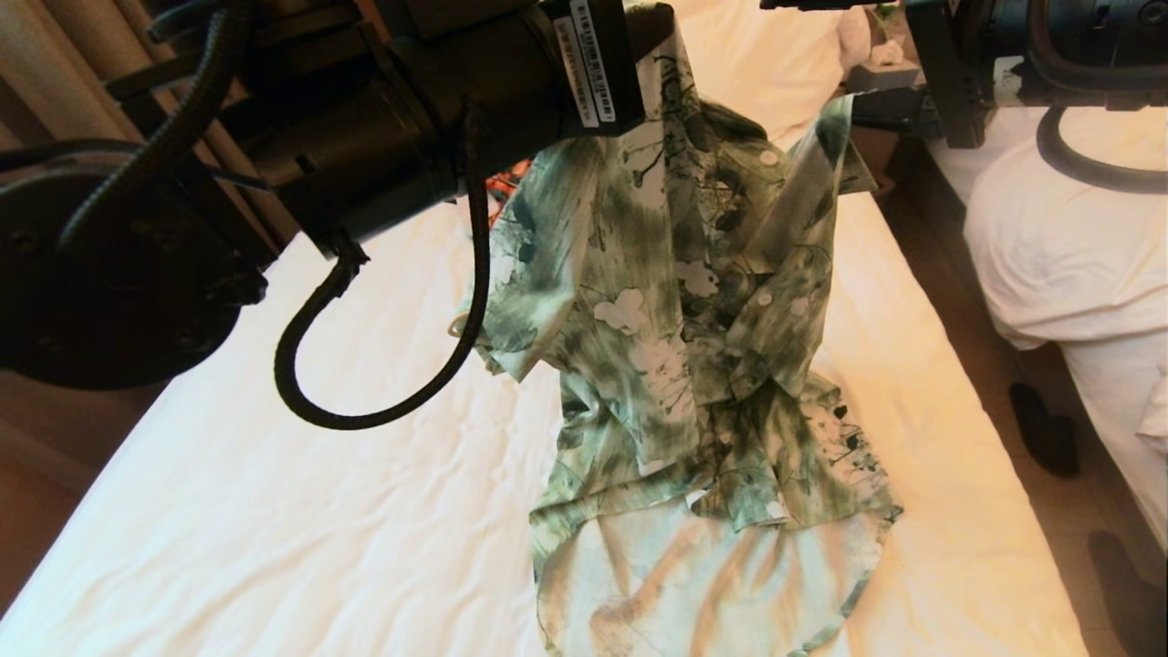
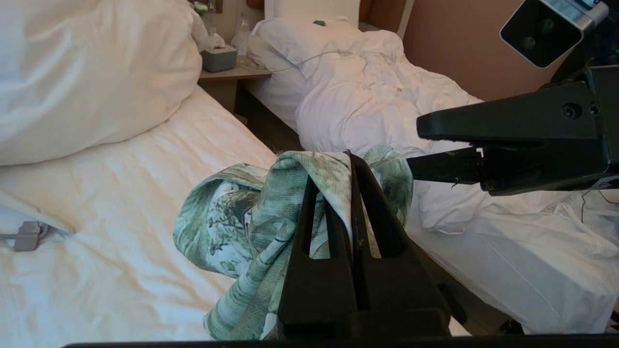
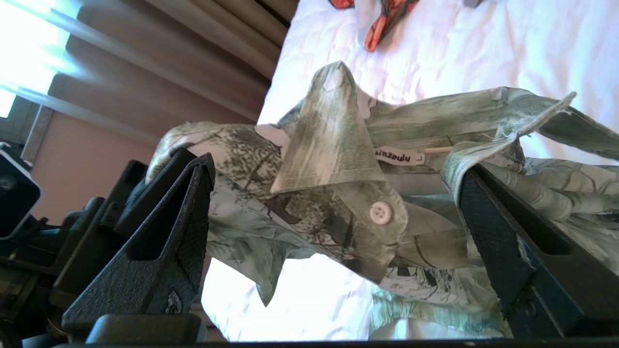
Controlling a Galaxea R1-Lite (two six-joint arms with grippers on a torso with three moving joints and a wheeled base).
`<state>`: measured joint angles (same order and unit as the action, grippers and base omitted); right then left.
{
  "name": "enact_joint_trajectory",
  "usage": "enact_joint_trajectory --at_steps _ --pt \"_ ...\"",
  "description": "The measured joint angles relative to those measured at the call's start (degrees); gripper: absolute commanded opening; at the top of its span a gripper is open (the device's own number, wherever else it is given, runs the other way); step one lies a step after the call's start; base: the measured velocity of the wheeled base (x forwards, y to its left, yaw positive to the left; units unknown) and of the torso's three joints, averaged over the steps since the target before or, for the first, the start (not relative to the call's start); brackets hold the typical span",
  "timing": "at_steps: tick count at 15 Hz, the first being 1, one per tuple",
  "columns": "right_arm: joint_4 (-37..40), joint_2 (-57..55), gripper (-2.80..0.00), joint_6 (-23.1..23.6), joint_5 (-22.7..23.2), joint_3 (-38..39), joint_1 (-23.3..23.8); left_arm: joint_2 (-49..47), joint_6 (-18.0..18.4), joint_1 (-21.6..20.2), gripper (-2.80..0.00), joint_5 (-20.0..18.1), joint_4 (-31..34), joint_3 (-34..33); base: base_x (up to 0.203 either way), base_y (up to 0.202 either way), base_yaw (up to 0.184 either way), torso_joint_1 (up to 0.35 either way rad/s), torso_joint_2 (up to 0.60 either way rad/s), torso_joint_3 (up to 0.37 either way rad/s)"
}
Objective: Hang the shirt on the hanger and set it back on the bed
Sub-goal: Hook the other side of the shirt onto the hanger, then take the clothes hanger out of the clothes
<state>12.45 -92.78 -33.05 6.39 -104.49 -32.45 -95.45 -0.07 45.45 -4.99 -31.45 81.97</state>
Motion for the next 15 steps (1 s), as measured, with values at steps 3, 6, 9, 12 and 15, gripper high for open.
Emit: enact_joint_trajectory --at_steps 3,6,9,12,15 --pt "0.2 -0.4 0.00 0.0 0.0 -0.3 -0.5 0.2 0.1 0.0 -2.80 0.1 0.1 0.0 0.000 0.000 0.000 0.000 0.00 0.000" --pt "0.4 -0.6 0.00 0.1 0.0 -0.4 -0.5 0.3 0.1 0.1 -2.80 0.2 0.1 0.1 0.000 0.000 0.000 0.000 0.00 0.000" --pt "1.9 -1.1 0.00 0.0 0.0 -0.4 -0.6 0.9 0.1 0.0 -2.80 0.3 0.1 0.1 0.000 0.000 0.000 0.000 0.00 0.000" --pt "6.5 -2.0 0.00 0.0 0.1 -2.3 -1.6 1.3 0.1 0.2 -2.80 0.2 0.1 -0.3 0.000 0.000 0.000 0.000 0.00 0.000" --pt "10.9 -2.8 0.00 0.0 0.2 -4.8 -1.9 1.5 0.1 0.2 -2.80 0.2 0.1 -0.4 0.000 0.000 0.000 0.000 0.00 0.000"
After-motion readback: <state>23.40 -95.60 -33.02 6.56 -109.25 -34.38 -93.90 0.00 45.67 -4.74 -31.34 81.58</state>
